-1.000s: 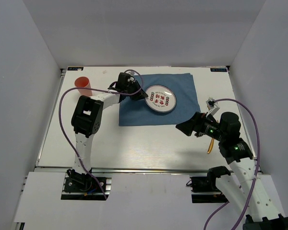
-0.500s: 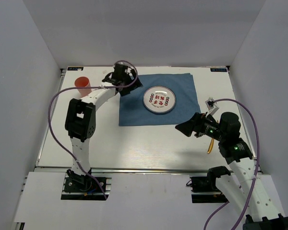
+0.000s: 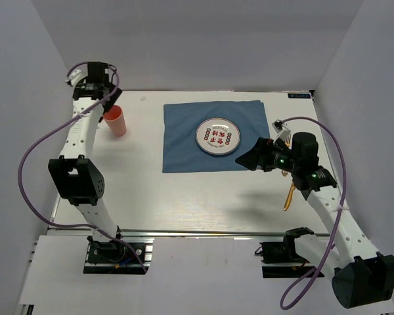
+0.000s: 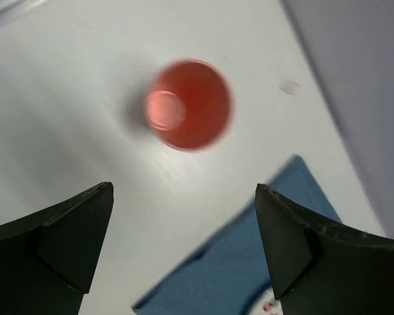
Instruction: Set the dinner table for one person
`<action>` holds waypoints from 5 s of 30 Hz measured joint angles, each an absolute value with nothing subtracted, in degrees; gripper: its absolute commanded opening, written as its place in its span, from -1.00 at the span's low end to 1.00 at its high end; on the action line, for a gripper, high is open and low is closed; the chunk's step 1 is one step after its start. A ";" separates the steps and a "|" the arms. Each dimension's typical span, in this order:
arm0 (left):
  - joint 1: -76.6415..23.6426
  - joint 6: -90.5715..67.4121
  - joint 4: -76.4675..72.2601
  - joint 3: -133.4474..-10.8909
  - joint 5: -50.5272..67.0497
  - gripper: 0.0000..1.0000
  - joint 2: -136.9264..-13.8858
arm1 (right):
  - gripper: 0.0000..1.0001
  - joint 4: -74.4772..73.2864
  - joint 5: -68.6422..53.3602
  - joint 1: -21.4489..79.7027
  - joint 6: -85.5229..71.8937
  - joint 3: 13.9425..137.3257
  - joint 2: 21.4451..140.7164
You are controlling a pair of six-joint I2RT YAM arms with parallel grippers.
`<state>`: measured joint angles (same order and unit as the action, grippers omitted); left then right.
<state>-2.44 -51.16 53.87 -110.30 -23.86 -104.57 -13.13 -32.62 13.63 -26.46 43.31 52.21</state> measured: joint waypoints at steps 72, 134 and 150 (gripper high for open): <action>-33.65 -44.10 35.59 -78.87 -8.47 0.81 -85.10 | -1.00 -21.02 13.63 43.05 -23.59 81.73 97.32; -32.05 -31.29 37.15 -56.84 -14.20 0.96 -65.49 | 0.79 -32.10 3.51 5.13 -19.18 133.86 135.48; -32.38 -31.73 47.94 -54.19 -23.24 0.96 -64.05 | 0.78 -24.77 7.75 -12.03 -26.98 61.19 75.79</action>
<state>-32.38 -31.73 47.94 -54.19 -23.24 -64.05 -24.77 7.75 -12.03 -26.98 61.19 75.79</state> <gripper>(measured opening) 0.982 0.889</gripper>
